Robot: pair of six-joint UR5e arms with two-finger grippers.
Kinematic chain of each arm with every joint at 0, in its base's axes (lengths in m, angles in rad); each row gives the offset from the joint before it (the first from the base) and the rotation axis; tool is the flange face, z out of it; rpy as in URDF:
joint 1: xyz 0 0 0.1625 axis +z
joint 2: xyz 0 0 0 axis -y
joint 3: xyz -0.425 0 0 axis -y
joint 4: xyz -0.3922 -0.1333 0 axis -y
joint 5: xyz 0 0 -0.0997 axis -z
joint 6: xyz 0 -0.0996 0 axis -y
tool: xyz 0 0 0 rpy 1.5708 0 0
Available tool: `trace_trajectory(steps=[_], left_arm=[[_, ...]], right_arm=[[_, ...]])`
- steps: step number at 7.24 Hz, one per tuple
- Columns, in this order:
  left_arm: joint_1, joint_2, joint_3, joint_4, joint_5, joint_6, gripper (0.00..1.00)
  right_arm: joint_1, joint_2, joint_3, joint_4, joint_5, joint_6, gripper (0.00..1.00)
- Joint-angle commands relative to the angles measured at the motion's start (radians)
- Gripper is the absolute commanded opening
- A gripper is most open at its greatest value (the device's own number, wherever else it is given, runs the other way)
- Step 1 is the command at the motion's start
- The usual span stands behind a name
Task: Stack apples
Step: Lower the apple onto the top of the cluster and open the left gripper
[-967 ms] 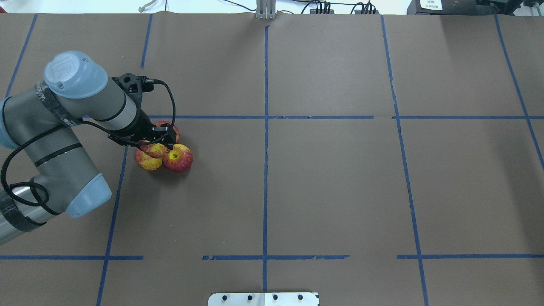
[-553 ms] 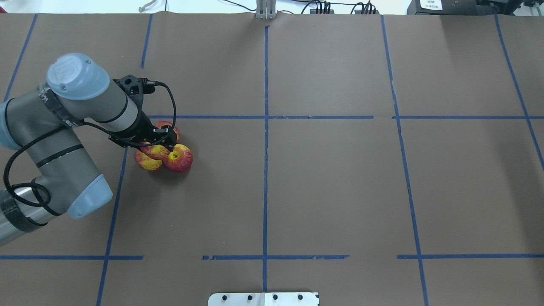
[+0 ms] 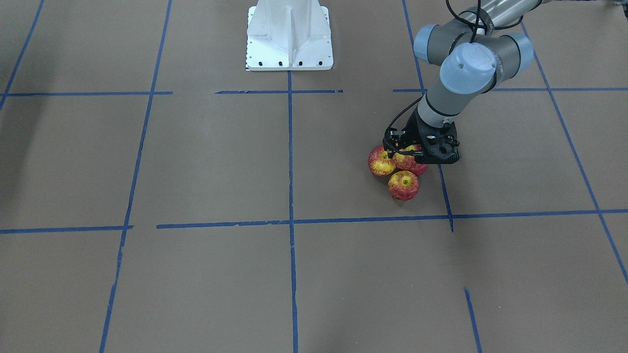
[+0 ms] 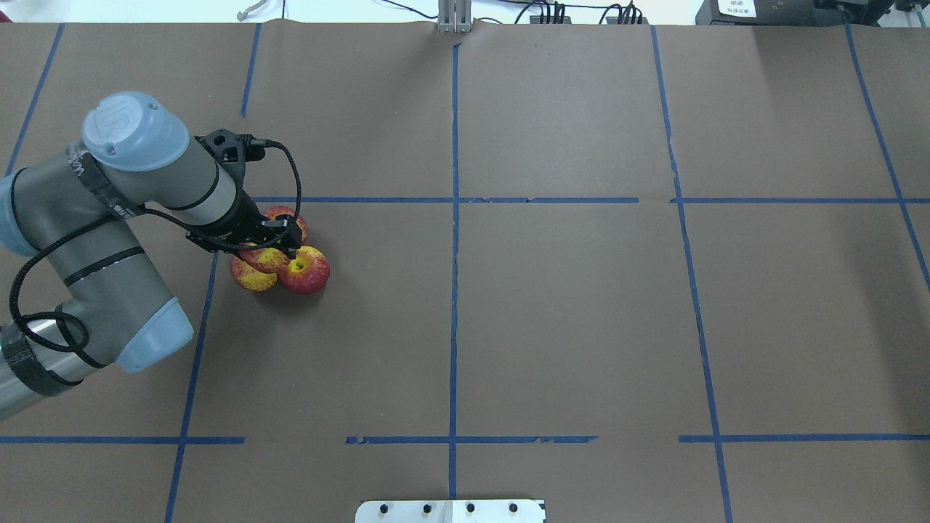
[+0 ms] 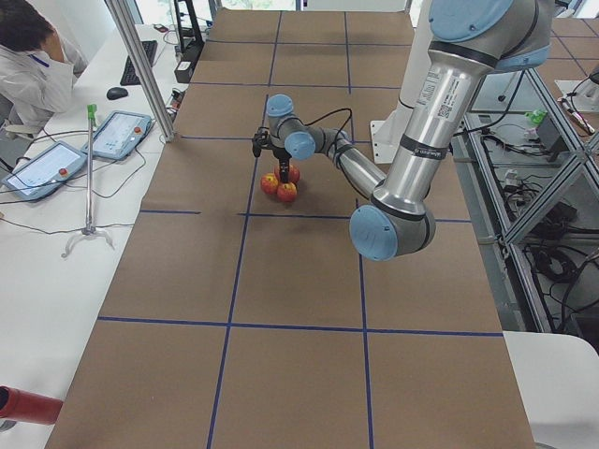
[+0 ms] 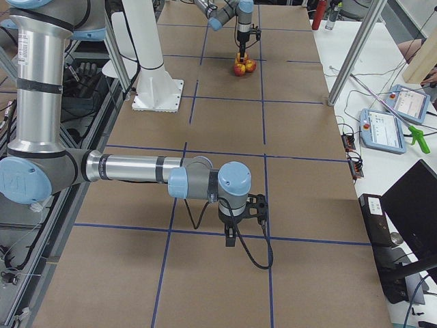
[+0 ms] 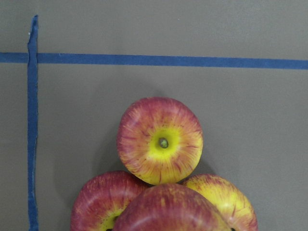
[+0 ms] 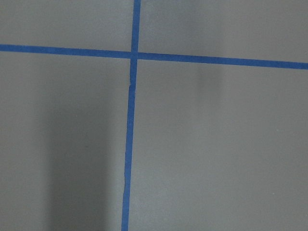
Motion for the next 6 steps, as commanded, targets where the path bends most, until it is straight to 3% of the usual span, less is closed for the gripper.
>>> trace_trajectory(steps=[1, 2, 3, 6], left_arm=[[0.000, 0.000, 0.001, 0.000, 0.002, 0.000, 0.73], [0.000, 0.000, 0.001, 0.000, 0.002, 0.002, 0.91], [0.000, 0.000, 0.000, 0.000, 0.002, 0.002, 0.99], [-0.002, 0.009, -0.008, 0.002, 0.002, 0.002, 1.00]], right_arm=[[0.000, 0.000, 0.000, 0.000, 0.002, 0.000, 1.00], [0.000, 0.000, 0.000, 0.000, 0.000, 0.000, 1.00], [0.000, 0.000, 0.000, 0.000, 0.000, 0.000, 1.00], [0.000, 0.000, 0.000, 0.000, 0.000, 0.000, 1.00]])
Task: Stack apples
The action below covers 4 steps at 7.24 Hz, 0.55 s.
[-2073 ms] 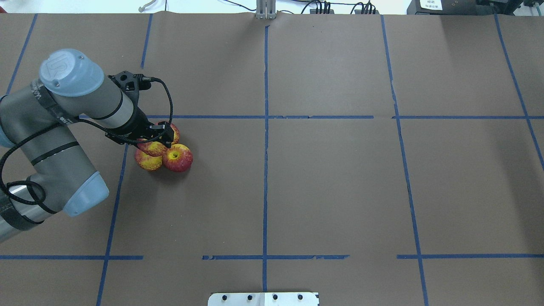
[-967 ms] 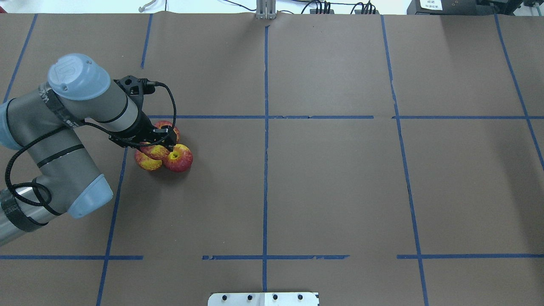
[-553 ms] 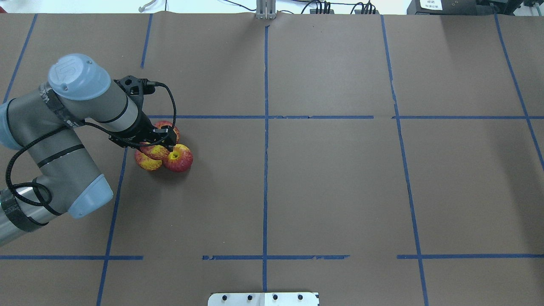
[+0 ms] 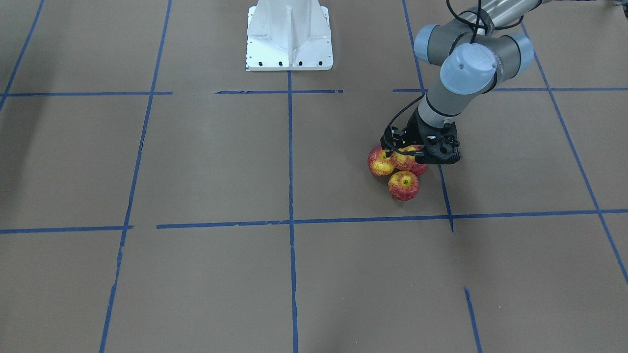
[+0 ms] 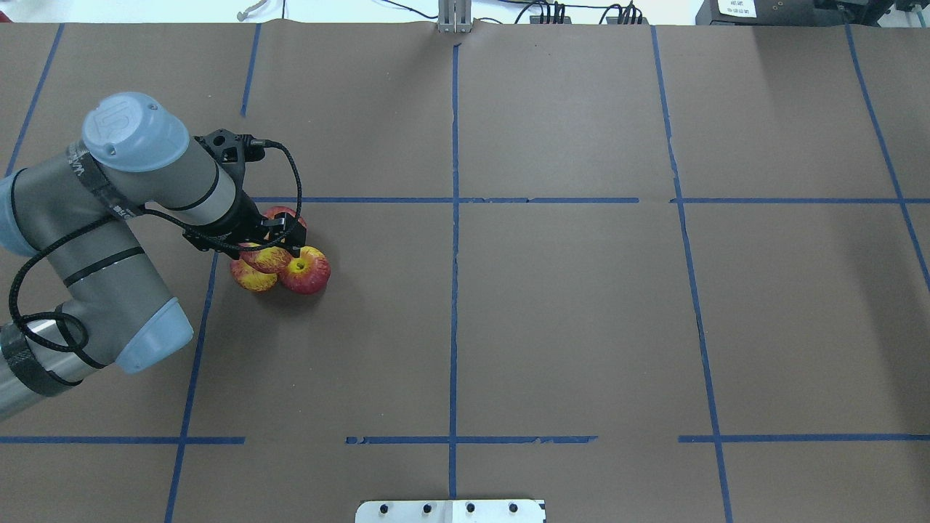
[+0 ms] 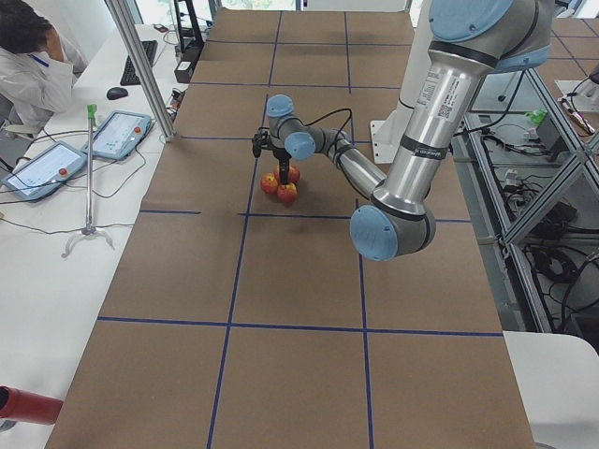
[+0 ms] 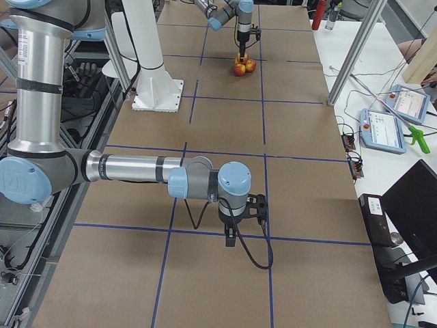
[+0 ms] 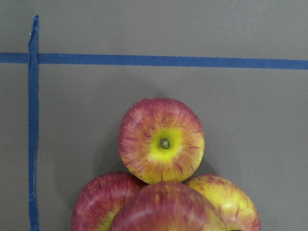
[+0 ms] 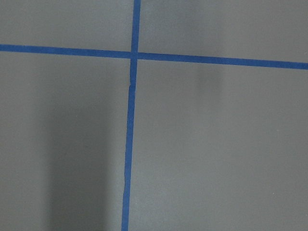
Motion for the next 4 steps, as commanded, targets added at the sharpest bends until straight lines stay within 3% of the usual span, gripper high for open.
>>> trace_trajectory(steps=[1, 4], left_arm=[[-0.012, 0.009, -0.022, 0.001, 0.000, 0.000, 1.00], [-0.069, 0.029, -0.169, 0.108, -0.005, 0.011, 0.99]], right_arm=[[0.000, 0.000, 0.000, 0.000, 0.000, 0.000, 1.00], [0.000, 0.000, 0.000, 0.000, 0.000, 0.000, 1.00]])
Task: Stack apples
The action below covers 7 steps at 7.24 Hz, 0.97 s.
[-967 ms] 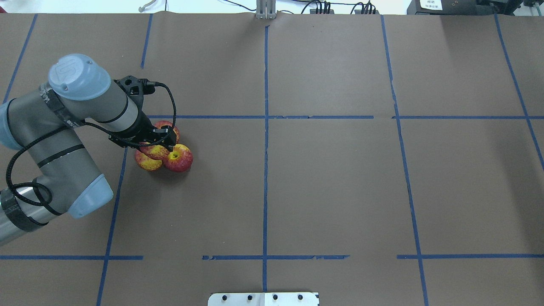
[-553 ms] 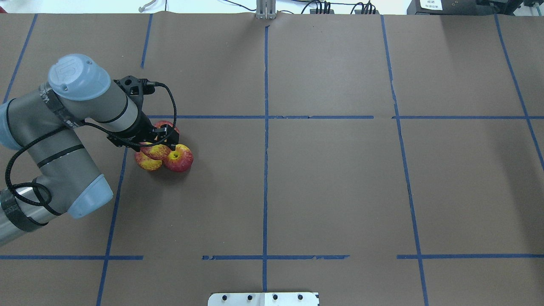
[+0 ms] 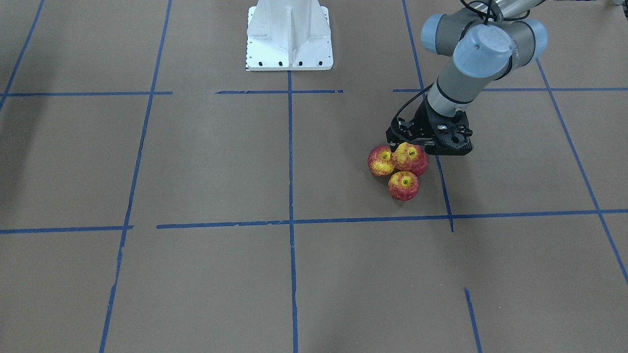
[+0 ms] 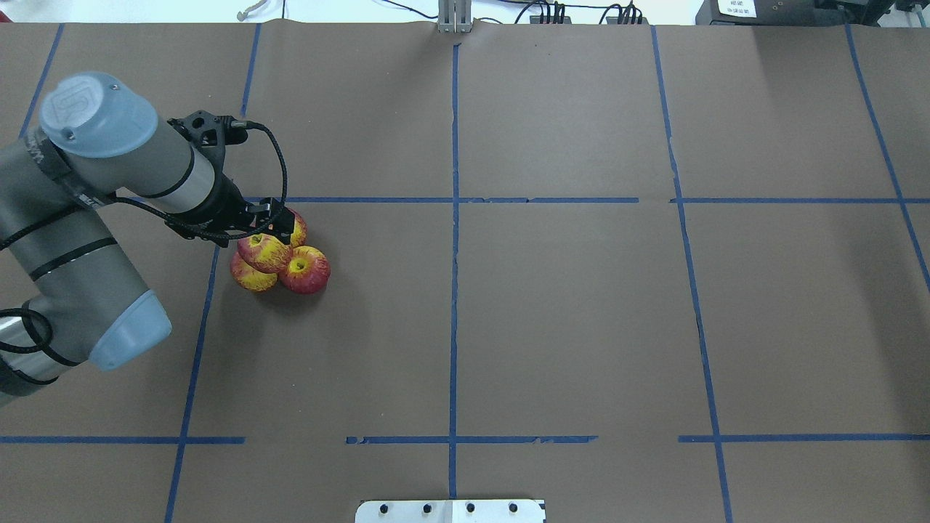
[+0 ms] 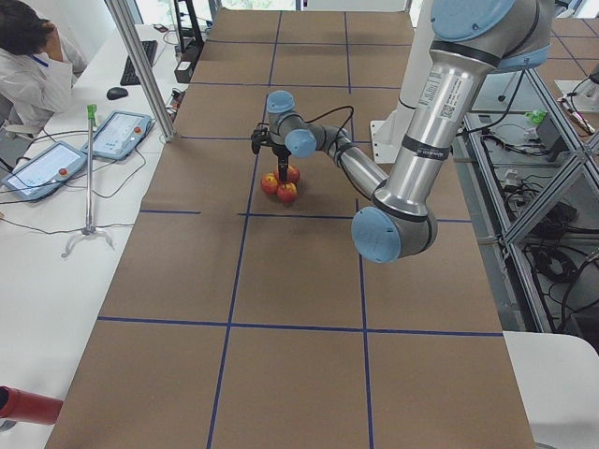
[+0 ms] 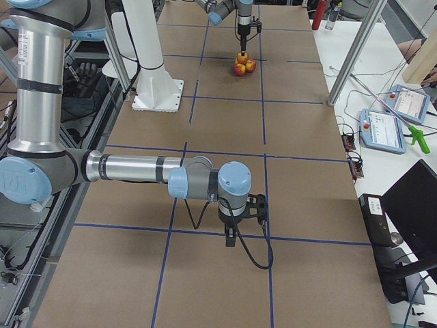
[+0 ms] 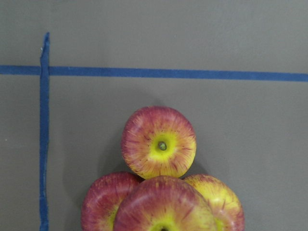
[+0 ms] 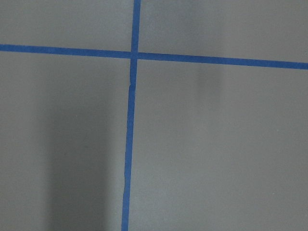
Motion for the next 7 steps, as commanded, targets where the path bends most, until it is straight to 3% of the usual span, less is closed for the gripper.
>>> trace_trajectory(steps=[1, 3, 5, 7], left_arm=[[-0.097, 0.007, -0.105, 0.120, -0.001, 0.012, 0.99], [-0.144, 0.089, -0.171, 0.127, -0.004, 0.095, 0.99], [-0.278, 0.264, -0.214, 0.119, -0.018, 0.360, 0.99], [-0.390, 0.394, -0.215, 0.116, -0.111, 0.618, 1.00]], right_arm=[[0.000, 0.000, 0.000, 0.000, 0.000, 0.000, 1.00], [0.000, 0.000, 0.000, 0.000, 0.000, 0.000, 1.00], [0.000, 0.000, 0.000, 0.000, 0.000, 0.000, 1.00], [0.000, 0.000, 0.000, 0.000, 0.000, 0.000, 1.00]])
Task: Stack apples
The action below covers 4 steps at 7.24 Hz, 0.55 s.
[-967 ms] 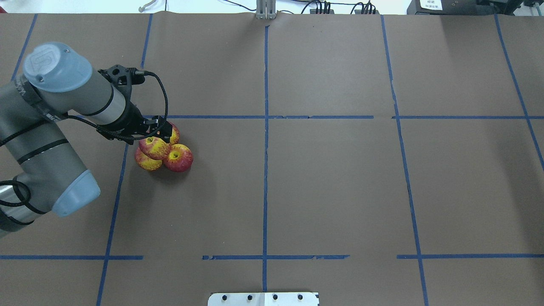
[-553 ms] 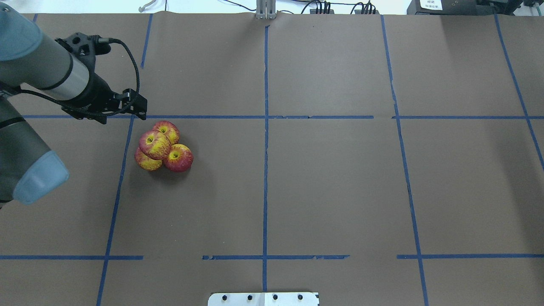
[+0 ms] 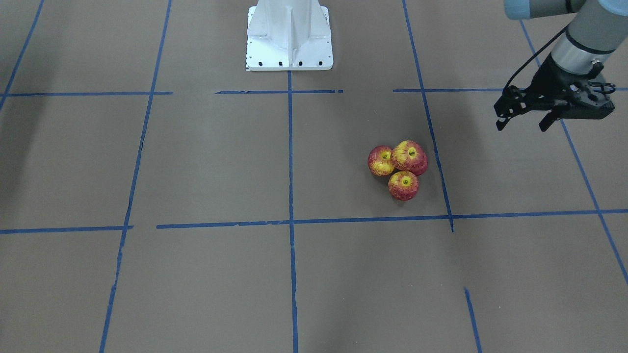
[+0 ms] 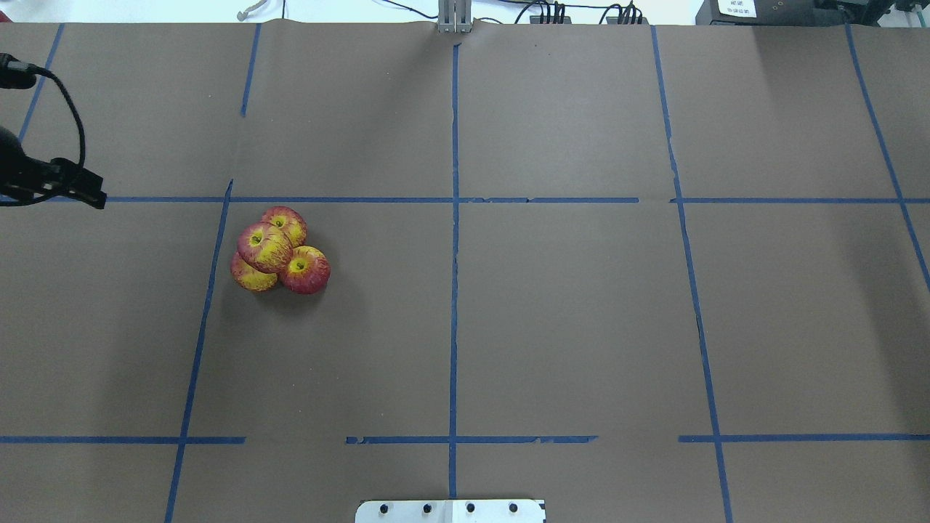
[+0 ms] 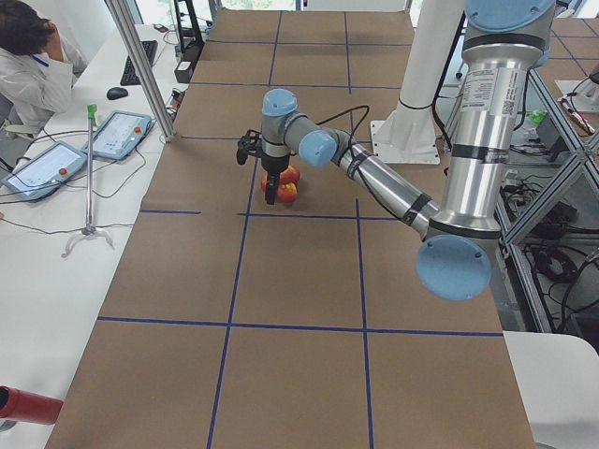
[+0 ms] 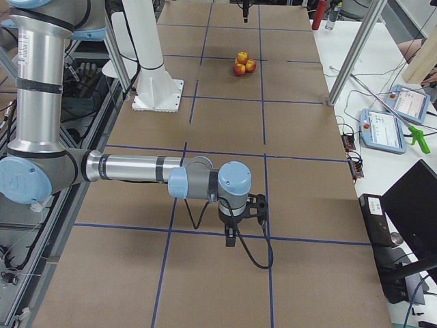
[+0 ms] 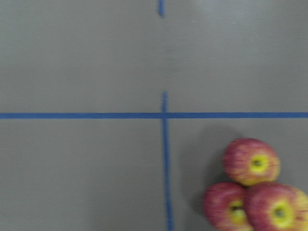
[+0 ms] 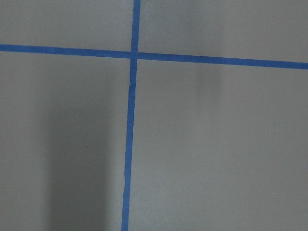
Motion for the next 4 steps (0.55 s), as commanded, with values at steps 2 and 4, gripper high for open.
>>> trace_trajectory(steps=[2, 4], left_arm=[[-0.255, 0.204, 0.042, -0.001, -0.129, 0.498, 1.00], [-0.418, 0.262, 0.158, -0.005, -0.210, 0.717, 1.00]], right_arm=[[0.000, 0.000, 0.000, 0.000, 0.000, 0.000, 1.00], [0.000, 0.000, 0.000, 0.000, 0.000, 0.000, 1.00]])
